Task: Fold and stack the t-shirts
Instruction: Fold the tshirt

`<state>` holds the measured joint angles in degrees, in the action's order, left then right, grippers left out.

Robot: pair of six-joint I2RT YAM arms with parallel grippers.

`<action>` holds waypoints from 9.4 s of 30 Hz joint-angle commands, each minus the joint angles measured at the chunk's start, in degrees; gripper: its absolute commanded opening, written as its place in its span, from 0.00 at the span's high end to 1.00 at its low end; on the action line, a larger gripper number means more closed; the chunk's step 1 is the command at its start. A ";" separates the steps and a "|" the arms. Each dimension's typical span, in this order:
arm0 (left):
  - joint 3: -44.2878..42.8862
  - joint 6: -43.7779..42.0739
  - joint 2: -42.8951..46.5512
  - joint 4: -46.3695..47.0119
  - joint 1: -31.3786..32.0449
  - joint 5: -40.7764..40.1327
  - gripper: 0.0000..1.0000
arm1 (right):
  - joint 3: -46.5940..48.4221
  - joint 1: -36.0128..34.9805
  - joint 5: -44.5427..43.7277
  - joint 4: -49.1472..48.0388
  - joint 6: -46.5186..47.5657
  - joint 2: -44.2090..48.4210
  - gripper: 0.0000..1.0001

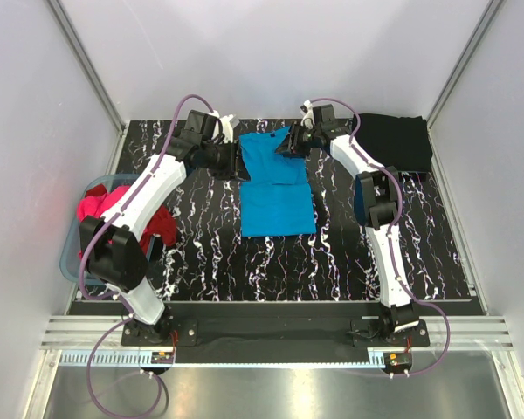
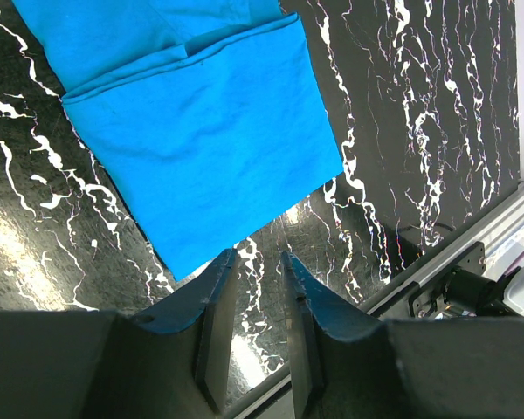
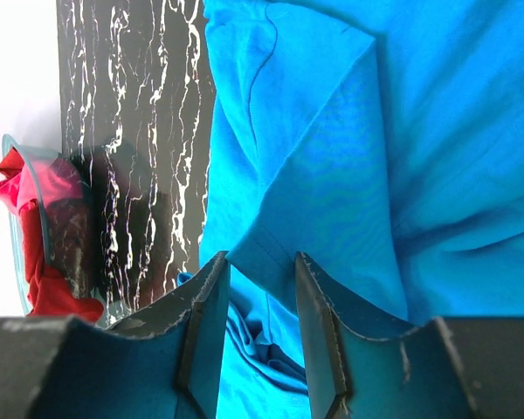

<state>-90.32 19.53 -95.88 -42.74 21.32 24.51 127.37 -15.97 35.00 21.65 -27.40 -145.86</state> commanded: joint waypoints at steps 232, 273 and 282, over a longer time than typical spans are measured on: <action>2.37 10.01 -1.75 6.88 5.42 -21.46 1.00 | -52.71 5.68 -11.36 -0.73 -6.97 49.75 1.00; -10.57 6.75 -33.05 23.48 -7.79 -1.67 0.50 | -26.81 12.45 7.09 4.11 9.99 19.47 0.37; -10.05 7.10 -36.14 25.34 -6.56 -1.40 0.51 | -32.80 12.36 9.64 0.41 11.14 19.74 0.39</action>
<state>-99.39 26.55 -130.69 -20.03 14.11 22.02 94.67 -3.29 42.15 25.52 -17.89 -129.73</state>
